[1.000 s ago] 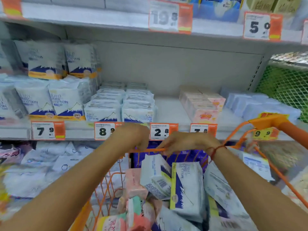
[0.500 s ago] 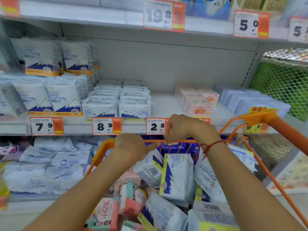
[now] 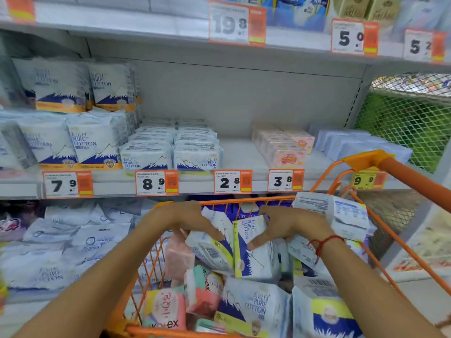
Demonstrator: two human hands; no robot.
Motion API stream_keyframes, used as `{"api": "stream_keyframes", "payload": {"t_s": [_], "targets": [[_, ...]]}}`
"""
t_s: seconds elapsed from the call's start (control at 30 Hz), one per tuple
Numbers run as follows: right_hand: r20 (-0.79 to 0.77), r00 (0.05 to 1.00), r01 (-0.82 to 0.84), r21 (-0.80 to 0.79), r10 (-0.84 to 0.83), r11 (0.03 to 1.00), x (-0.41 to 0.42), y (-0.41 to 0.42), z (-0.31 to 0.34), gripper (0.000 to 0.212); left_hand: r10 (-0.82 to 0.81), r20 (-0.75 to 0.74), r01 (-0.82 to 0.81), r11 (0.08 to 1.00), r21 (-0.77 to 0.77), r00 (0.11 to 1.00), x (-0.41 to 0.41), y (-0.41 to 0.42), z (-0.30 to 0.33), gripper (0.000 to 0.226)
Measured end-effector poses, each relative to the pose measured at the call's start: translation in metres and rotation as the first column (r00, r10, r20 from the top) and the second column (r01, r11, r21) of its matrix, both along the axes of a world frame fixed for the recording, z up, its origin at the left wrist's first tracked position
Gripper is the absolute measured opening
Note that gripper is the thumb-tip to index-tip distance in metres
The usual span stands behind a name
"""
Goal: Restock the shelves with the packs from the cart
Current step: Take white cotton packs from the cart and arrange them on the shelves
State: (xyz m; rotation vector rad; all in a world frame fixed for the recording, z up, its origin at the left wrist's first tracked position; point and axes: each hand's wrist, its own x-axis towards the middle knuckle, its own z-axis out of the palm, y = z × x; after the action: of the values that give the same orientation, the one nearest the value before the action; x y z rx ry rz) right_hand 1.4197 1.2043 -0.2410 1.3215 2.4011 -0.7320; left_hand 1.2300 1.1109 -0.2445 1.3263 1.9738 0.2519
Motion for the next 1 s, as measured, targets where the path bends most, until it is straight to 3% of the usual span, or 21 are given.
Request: {"api": "stream_keyframes", "payload": {"t_s": [0.07,0.17,0.3,0.37,0.43,0.53,0.67,0.83,0.93,1.0], "targets": [[-0.068,0.996,0.058,-0.108,-0.066,0.992,-0.002,0.002,0.002,0.094,-0.025,-0.025,0.025,1.0,-0.002,0.999,-0.009,-0.003,0.004,0.057],[-0.155,0.986,0.04,-0.103,-0.056,0.994,-0.003,0.006,0.013,0.079,-0.056,0.097,0.057,0.998,-0.009,0.994,-0.028,-0.014,0.014,0.051],[-0.293,0.951,0.028,-0.219,-0.093,0.975,-0.007,0.009,0.025,0.082,-0.066,0.204,0.061,0.998,0.034,0.977,-0.046,-0.028,0.023,0.053],[-0.369,0.918,0.033,-0.285,-0.142,0.958,-0.008,0.008,0.031,0.074,-0.094,0.252,0.083,0.995,0.053,0.963,-0.051,-0.035,0.027,0.056],[-0.472,0.856,0.028,-0.362,-0.209,0.932,-0.008,0.005,0.038,0.057,-0.07,0.328,0.044,0.995,0.084,0.942,-0.058,-0.039,0.028,0.057],[-0.626,0.72,-0.022,-0.452,-0.3,0.892,-0.007,0.0,0.045,0.051,-0.046,0.413,-0.008,0.992,0.126,0.909,-0.066,-0.048,0.03,0.051],[-0.771,0.566,-0.019,-0.368,-0.293,0.93,-0.007,-0.002,0.046,0.045,0.002,0.515,-0.118,0.974,0.194,0.857,-0.076,-0.058,0.035,0.073],[-0.834,0.379,0.038,-0.419,-0.401,0.907,-0.024,0.016,0.058,0.048,0.131,0.631,-0.404,0.861,0.31,0.764,-0.087,-0.05,0.055,0.063],[-0.847,0.403,0.065,-0.352,-0.348,0.934,-0.045,0.036,0.073,0.057,0.186,0.623,-0.518,0.753,0.406,0.759,-0.097,-0.032,0.069,0.074],[-0.871,0.407,0.104,-0.253,-0.273,0.962,-0.066,0.054,0.082,0.066,0.258,0.631,-0.631,0.606,0.485,0.732,-0.112,-0.009,0.077,0.086]]}}
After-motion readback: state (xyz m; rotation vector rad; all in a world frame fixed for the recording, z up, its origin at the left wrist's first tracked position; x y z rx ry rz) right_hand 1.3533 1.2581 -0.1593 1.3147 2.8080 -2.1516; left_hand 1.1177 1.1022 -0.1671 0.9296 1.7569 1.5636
